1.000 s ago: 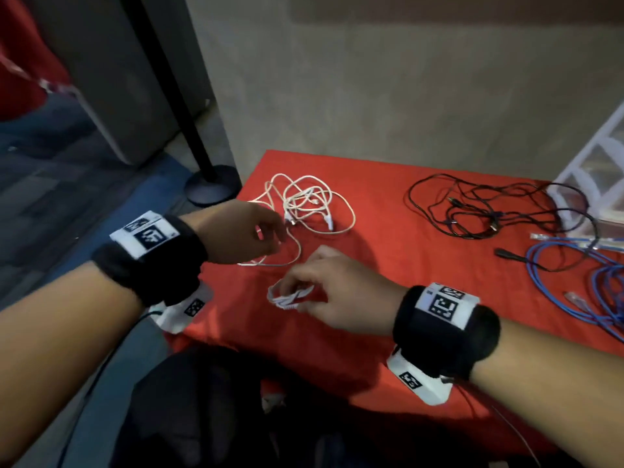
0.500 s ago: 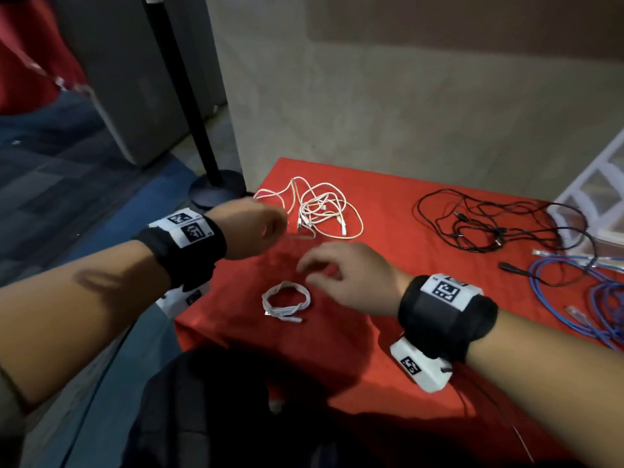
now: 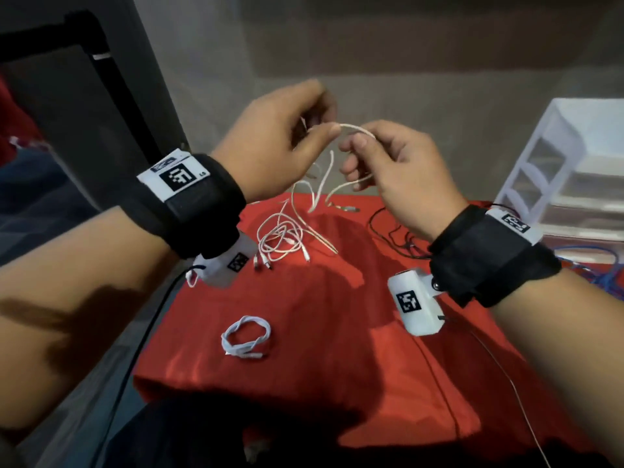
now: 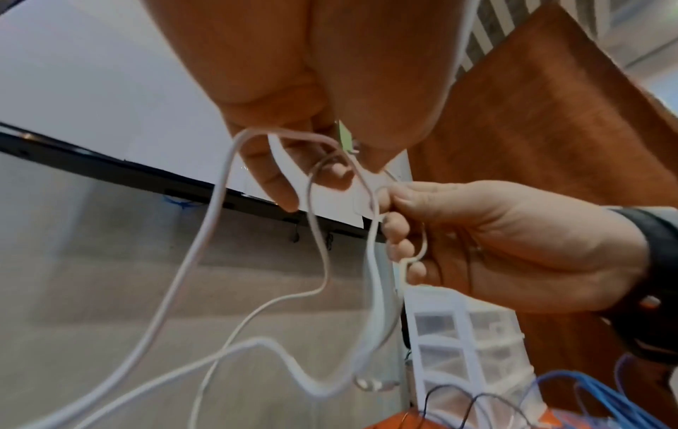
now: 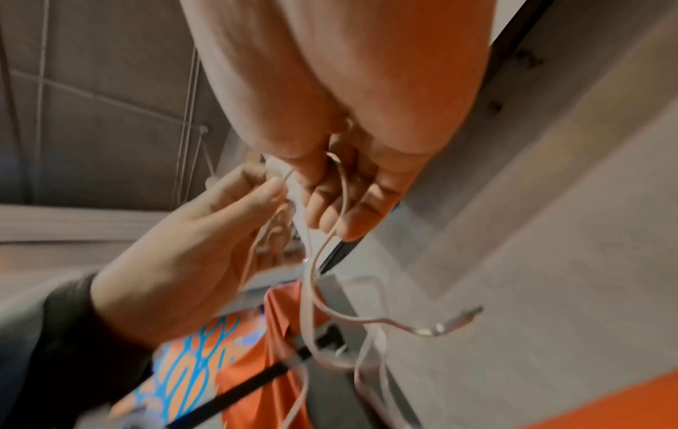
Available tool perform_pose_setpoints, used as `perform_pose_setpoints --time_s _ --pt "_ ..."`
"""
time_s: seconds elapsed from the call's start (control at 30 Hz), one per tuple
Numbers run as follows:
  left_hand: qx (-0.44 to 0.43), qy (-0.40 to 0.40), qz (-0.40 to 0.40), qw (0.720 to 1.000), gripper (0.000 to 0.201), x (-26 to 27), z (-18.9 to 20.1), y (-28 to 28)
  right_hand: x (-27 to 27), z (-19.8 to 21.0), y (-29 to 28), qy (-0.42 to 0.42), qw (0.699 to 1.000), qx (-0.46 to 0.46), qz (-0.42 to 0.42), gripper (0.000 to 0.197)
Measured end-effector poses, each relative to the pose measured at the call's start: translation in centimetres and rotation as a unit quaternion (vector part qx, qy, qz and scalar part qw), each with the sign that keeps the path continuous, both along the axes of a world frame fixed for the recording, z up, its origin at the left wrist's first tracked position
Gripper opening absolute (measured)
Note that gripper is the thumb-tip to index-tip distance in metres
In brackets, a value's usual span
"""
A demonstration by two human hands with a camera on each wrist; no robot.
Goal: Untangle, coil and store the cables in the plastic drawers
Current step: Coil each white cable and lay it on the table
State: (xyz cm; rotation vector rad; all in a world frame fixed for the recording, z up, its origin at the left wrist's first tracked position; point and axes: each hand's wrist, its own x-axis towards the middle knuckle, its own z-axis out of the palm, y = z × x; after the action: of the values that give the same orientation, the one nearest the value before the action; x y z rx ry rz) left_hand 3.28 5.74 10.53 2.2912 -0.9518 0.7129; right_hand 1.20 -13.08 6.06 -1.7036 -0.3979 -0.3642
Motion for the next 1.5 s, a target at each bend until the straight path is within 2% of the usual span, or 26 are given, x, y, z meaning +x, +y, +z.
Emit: perform_pose_setpoints --time_s 0.07,0.13,0.27,0.4,0.47,0.53,0.6,0.63,0.7,0.73,0.8,0.87,0.9,1.0,1.07,1.13,1.2,1.3,1.33,1.37,1.4,1.43,1.5 --pt "-0.054 0.056 -0.024 0.997 0.017 0.6 -0.4 -1.3 -0.3 0.9 -2.8 0.006 1.0 0.003 -0.024 0.022" --pt "-0.064 0.107 -0.038 0.991 0.023 1.5 -1.5 -2.1 -0.7 1.4 -5.6 0.009 0.999 0.011 -0.042 0.022" --pt "-0.035 0.185 -0.042 0.981 0.029 3.1 -5.0 -3.0 -1.3 1.0 -10.9 0.024 0.992 0.022 -0.125 0.021" --pt "0.051 0.219 0.011 0.974 0.028 4.2 -8.2 -2.5 -2.2 0.5 -15.0 0.051 0.974 0.08 -0.203 0.023" --pt "0.052 0.238 0.043 0.969 0.029 4.7 -9.3 -1.5 -2.5 0.1 -16.6 0.061 0.968 0.095 -0.224 0.025" --pt "0.001 0.262 0.058 0.963 0.028 4.9 -9.9 -0.9 -2.4 -0.7 -17.4 0.08 0.969 0.032 -0.233 0.024" --pt "-0.082 0.281 0.062 0.954 0.027 4.5 -9.8 -1.4 -2.6 -1.7 -16.8 0.086 0.951 -0.152 -0.254 0.017" --pt "-0.113 0.275 0.065 0.953 0.027 4.2 -9.5 -1.9 -2.8 -2.1 -16.1 0.073 0.925 -0.259 -0.267 0.025" --pt "-0.104 0.219 0.076 0.967 0.027 3.4 -8.9 -3.3 -3.4 -2.3 -14.1 0.022 0.883 -0.394 -0.252 0.065" --pt "-0.078 0.188 0.074 0.976 0.027 2.9 -8.6 -4.2 -3.6 -2.3 -12.7 -0.005 0.878 -0.419 -0.232 0.078" --pt "-0.043 0.157 0.039 0.986 0.026 1.8 -8.3 -6.0 -3.9 -2.4 -10.2 -0.024 0.882 -0.442 -0.163 0.09" --pt "-0.032 0.155 -0.015 0.987 0.028 1.0 -8.2 -7.6 -3.9 -3.6 -8.1 -0.001 0.913 -0.402 -0.067 0.089" --pt "-0.028 0.158 -0.039 0.986 0.029 0.7 -8.3 -8.1 -3.8 -4.5 -7.5 0.014 0.933 -0.358 -0.026 0.078" --pt "-0.051 0.195 -0.105 0.974 0.023 0.3 -9.0 -7.9 -3.4 -5.7 -7.8 0.036 0.976 -0.216 -0.004 0.024" --pt "-0.063 0.246 -0.134 0.958 0.022 -0.4 -10.1 -7.6 -3.2 -5.9 -8.3 0.078 0.986 -0.15 0.005 0.022" --pt "-0.075 0.266 -0.138 0.951 0.025 -1.2 -11.4 -7.7 -3.3 -6.0 -8.4 0.098 0.986 -0.133 0.016 0.026" --pt "-0.085 0.27 -0.106 0.953 0.022 -1.3 -12.4 -7.5 -2.7 -6.6 -9.0 0.125 0.988 -0.087 -0.035 0.029" --pt "-0.058 0.258 -0.015 0.964 0.026 0.1 -13.5 -5.5 -1.7 -6.5 -12.0 0.176 0.964 0.102 -0.169 0.029" --pt "-0.055 0.254 0.001 0.966 0.028 0.5 -13.8 -4.7 -1.7 -6.1 -13.1 0.171 0.958 0.123 -0.194 0.027" --pt "-0.061 0.251 0.015 0.966 0.029 0.7 -14.1 -4.0 -2.0 -5.9 -14.0 0.156 0.964 0.092 -0.196 0.023" --pt "-0.077 0.246 0.032 0.966 0.03 0.9 -14.4 -3.5 -2.5 -5.9 -14.6 0.141 0.975 -0.005 -0.174 0.015" --pt "-0.102 0.235 0.057 0.965 0.031 1.1 -14.7 -3.0 -2.9 -6.1 -14.8 0.15 0.972 -0.133 -0.125 0.014" --pt "-0.151 0.2 0.121 0.96 0.032 1.5 -15.1 -2.6 -3.6 -7.2 -14.7 0.217 0.91 -0.352 0.001 0.082"
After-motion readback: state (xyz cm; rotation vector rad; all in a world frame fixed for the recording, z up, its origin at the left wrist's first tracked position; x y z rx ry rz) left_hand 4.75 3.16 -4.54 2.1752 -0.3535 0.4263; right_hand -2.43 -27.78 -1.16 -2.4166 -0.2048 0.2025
